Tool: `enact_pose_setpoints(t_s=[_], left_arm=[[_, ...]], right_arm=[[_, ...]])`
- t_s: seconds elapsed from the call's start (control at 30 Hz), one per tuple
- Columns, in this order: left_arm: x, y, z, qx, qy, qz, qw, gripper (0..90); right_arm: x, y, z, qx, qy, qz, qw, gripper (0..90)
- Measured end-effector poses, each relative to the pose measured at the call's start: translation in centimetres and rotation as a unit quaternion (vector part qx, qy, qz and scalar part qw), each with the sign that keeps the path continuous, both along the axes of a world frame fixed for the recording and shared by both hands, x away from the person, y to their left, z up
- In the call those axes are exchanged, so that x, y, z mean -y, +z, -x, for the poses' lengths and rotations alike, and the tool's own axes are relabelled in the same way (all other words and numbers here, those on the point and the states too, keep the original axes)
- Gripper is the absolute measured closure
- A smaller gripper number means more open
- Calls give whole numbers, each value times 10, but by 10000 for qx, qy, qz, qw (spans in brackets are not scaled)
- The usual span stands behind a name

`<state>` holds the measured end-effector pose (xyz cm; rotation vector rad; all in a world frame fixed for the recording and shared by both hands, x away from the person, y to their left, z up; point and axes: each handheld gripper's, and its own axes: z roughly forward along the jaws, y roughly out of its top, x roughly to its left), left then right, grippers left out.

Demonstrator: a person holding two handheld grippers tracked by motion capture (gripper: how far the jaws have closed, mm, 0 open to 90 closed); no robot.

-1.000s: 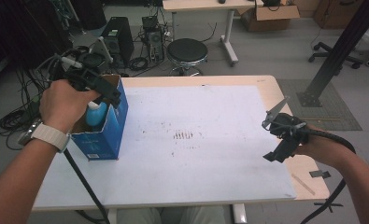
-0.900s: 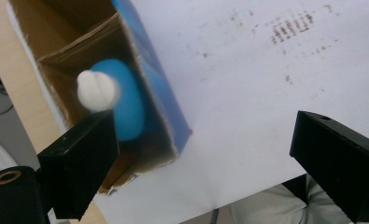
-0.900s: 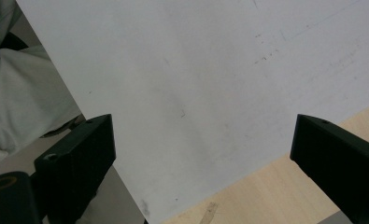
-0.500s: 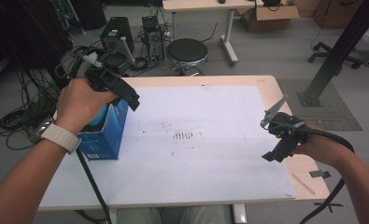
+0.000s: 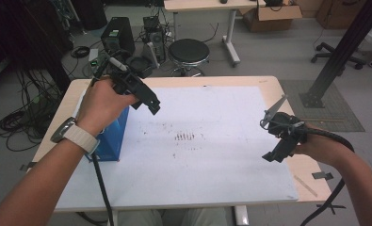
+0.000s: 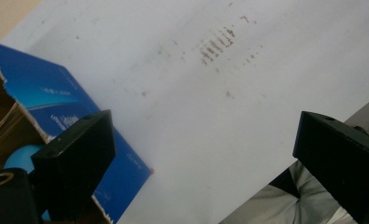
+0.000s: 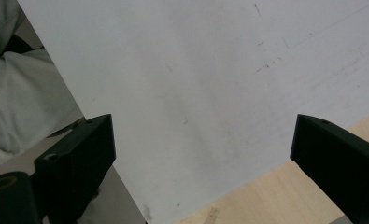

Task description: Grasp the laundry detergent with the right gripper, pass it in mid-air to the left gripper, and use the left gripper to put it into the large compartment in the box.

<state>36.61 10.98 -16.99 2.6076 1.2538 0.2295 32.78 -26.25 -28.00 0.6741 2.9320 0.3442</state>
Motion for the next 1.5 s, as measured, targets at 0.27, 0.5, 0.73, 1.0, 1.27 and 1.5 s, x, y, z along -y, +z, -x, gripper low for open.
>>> enact_pose_setpoints(t_s=[0.27,0.5,0.73,1.0,1.27,1.5], left_arm=[[15,-8,-5,8,-325,24,9995,66],[26,-15,-12,11,-592,-24,9982,64],[36,-21,-20,67,-787,99,9968,61],[48,-29,-27,134,-1144,45,9933,62],[55,-35,-28,92,-1375,-36,9904,61],[57,-38,-32,76,-1393,-37,9902,62]], right_arm=[[-2,1,-1,-4,12,-17,10000,66],[-4,1,-3,1,20,-51,10000,66],[-6,0,-6,-3,35,-70,10000,66],[-6,-1,-9,-28,14,-75,10000,66],[-6,0,-11,-26,7,-80,10000,66],[-7,-2,-15,-26,19,-76,10000,66]])
